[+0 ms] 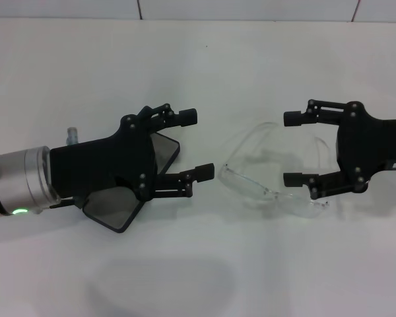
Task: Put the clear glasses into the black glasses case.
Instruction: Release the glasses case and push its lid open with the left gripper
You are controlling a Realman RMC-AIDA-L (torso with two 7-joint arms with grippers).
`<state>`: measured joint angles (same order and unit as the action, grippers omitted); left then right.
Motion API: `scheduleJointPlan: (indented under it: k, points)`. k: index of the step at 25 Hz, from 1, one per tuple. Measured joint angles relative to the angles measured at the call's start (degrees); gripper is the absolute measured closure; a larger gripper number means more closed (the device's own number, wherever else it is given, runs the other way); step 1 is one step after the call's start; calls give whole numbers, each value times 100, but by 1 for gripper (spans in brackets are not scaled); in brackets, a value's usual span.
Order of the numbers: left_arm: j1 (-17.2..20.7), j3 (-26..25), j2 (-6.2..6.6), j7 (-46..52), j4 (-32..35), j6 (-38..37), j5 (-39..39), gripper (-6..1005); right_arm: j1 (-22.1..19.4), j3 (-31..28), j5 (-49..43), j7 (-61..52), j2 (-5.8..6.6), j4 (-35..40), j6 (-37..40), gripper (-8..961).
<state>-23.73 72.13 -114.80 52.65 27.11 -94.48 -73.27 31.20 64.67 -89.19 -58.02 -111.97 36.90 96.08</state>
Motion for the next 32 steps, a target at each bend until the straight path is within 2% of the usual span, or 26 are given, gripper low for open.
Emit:
scheduleJointPlan:
  k: [10, 14, 18, 20, 22, 27, 29, 32]
  points:
    - [-13, -4, -27, 2, 6, 44, -12, 111, 0, -40, -117, 63, -35, 82, -1, 83]
    - [-8, -148, 22, 403, 282, 66, -10, 112, -9, -59, -117, 64, -30, 92, 18, 83]
    - [126, -608, 198, 2320, 1615, 427, -724, 113, -26, -60, -117, 64, -29, 100, 20, 84]
    - [211, -819, 204, 3319, 2294, 720, -1513, 113, -31, -57, -117, 61, -28, 100, 22, 84]
    - [320, -1036, 105, 4096, 2929, 951, -2390, 113, -38, -54, -117, 51, -27, 101, 26, 84]
    - [575, -1386, -372, 5009, 4049, 1071, -4077, 114, -51, -39, -118, 36, -32, 104, 32, 84]
    - [641, -1410, -477, 5158, 4251, 1091, -4393, 114, -50, -24, -118, 42, -33, 107, 33, 84]
    - [662, -1361, -491, 5407, 4292, 1181, -4609, 115, -41, -19, -118, 54, -39, 107, 33, 84]
